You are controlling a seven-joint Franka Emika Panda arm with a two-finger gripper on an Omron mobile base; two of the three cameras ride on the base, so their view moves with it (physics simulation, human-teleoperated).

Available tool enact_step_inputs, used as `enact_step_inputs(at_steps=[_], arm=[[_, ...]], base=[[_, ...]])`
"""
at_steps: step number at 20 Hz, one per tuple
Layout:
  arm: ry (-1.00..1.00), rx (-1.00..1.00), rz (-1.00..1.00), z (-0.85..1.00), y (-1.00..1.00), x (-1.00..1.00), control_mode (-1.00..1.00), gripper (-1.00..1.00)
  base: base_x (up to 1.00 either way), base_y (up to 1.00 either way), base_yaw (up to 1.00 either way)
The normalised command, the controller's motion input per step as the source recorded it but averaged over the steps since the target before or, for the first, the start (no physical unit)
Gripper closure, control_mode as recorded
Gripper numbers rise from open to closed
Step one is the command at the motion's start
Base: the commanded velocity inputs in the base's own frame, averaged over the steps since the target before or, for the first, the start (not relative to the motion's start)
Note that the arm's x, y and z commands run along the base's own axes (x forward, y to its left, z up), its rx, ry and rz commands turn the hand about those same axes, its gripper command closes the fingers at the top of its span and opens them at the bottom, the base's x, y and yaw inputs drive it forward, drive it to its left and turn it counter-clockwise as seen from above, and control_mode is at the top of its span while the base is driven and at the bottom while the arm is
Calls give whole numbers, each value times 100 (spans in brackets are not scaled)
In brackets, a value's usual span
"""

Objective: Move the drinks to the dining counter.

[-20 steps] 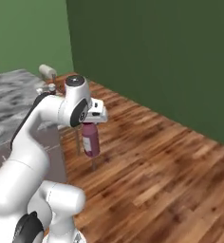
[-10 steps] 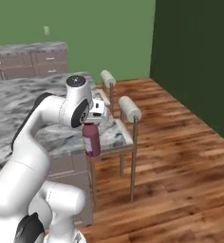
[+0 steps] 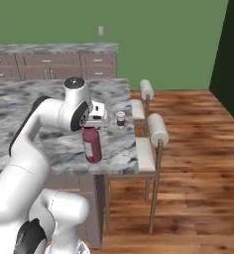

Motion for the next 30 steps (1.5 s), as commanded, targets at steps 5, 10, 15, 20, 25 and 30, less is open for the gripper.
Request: enact_step_inputs(at_steps=[5,10,15,20,25,30], arm=[[0,0,0,0,0,0,100,100],[0,0,0,0,0,0,100,100],[0,0,0,0,0,0,100,100],[0,0,0,0,0,0,100,100],[0,0,0,0,0,0,100,100],[0,0,0,0,0,0,100,100]], base=[[70,-45,25],[45,-38,21],[36,-29,11],[54,-18,6],[45,-8,6],[50,-12,7]])
